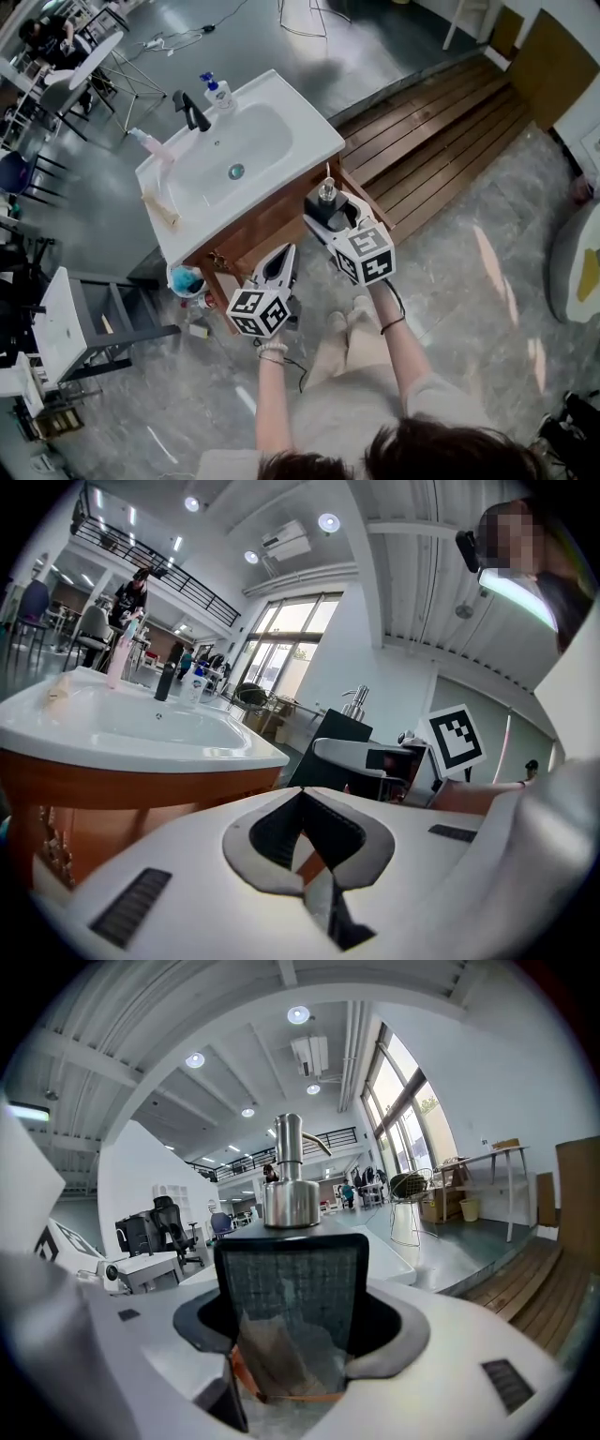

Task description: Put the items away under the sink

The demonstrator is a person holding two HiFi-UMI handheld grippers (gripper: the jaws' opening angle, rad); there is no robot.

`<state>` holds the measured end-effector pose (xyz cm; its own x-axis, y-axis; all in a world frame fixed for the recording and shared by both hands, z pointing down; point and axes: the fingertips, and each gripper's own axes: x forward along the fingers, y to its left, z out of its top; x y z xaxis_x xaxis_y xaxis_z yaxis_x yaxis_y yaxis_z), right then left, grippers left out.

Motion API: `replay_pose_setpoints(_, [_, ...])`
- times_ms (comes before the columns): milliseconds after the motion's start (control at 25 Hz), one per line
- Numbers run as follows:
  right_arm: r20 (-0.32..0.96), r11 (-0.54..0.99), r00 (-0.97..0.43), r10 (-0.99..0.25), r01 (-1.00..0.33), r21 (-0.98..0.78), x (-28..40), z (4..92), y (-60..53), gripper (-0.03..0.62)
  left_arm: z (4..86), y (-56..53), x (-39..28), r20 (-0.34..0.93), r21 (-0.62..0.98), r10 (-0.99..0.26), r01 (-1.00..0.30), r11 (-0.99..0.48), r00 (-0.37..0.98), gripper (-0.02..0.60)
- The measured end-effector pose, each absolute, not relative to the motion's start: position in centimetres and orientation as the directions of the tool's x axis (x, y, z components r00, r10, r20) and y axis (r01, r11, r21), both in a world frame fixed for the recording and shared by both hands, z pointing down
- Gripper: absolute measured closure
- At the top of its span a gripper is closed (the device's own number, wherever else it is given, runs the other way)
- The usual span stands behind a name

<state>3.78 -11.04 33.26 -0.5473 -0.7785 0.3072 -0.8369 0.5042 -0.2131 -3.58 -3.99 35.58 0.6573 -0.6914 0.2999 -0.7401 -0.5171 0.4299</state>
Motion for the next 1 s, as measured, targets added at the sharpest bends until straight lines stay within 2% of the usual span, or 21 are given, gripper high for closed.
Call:
replay_pose_setpoints(360, [0.316, 0.558, -0.586, -0.746, -0.810, -0.183, 4.5, 39.9, -14.1, 0.275, 41.5, -8.5, -2.8, 0.296, 0.423, -0.692, -0.740, -0.523, 0.658, 0.580])
replay_pose_setpoints(1000, [0.375, 0.601, -0.617, -0.692, -0.780, -0.174, 4.5, 54.4, -15.5, 0.275, 55.5, -10.8, -2.9, 0.379, 0.432, -0.666, -0.759, -0.487, 0.643, 0.580])
